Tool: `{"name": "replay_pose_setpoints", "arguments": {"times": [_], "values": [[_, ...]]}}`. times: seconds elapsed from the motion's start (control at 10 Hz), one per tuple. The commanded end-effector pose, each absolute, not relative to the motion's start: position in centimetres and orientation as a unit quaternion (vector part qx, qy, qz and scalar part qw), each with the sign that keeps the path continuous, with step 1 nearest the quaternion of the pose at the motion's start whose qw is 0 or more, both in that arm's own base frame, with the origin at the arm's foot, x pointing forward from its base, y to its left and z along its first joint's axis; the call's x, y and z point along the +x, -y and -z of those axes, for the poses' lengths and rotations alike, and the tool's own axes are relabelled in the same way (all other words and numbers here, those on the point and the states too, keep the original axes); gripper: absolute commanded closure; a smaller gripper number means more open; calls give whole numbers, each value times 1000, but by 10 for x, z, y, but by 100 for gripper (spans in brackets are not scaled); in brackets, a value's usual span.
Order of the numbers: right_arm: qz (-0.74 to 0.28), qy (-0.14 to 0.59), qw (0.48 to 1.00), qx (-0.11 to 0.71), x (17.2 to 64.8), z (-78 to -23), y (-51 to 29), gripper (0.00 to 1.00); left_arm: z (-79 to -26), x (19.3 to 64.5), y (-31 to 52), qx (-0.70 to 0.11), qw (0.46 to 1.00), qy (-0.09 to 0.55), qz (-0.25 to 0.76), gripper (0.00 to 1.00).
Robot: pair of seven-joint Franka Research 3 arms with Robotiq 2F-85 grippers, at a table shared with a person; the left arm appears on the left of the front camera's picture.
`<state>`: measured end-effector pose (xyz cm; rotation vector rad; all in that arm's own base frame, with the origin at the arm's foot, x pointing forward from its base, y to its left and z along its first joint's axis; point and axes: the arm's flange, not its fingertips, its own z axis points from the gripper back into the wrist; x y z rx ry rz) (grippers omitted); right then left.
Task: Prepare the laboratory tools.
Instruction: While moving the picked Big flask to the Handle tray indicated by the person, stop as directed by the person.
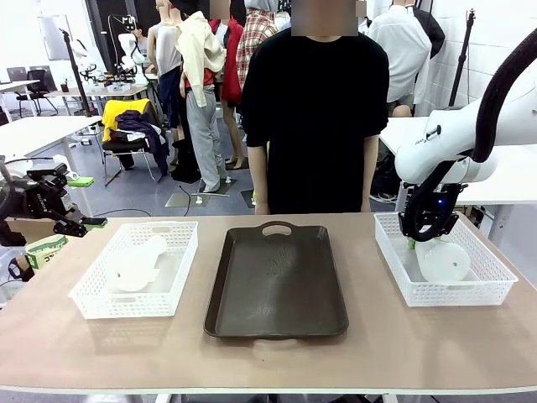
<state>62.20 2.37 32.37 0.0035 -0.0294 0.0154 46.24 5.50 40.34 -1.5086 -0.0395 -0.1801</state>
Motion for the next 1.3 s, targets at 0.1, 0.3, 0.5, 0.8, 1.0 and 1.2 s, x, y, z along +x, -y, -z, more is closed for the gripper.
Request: {"name": "replay_pose_setpoints", "arguments": {"times": [0.1, 0.3, 0.5, 0.8, 1.0, 1.2], "values": [[-10, 15, 1000, 1, 622, -324, -25, 100, -405, 463, -55, -681, 727, 22, 81, 0], [-10, 15, 1000, 1, 622, -324, -25, 100, -405, 463, -55, -681, 727, 22, 81, 0], [-10, 15, 1000, 1, 622, -324, -25, 100, -405, 463, -55, -681, 727, 22, 81, 0], [-10, 15, 1000, 1, 622, -324, -25, 100, -405, 463, -55, -681, 727, 22, 81, 0], [-5, 5, 1000, -7, 614, -332, -24, 100, -405, 463, -55, -681, 727, 22, 81, 0], [1, 8, 1000, -17, 600, -356, -25, 100, -405, 463, -55, -681, 727, 22, 81, 0]]}}
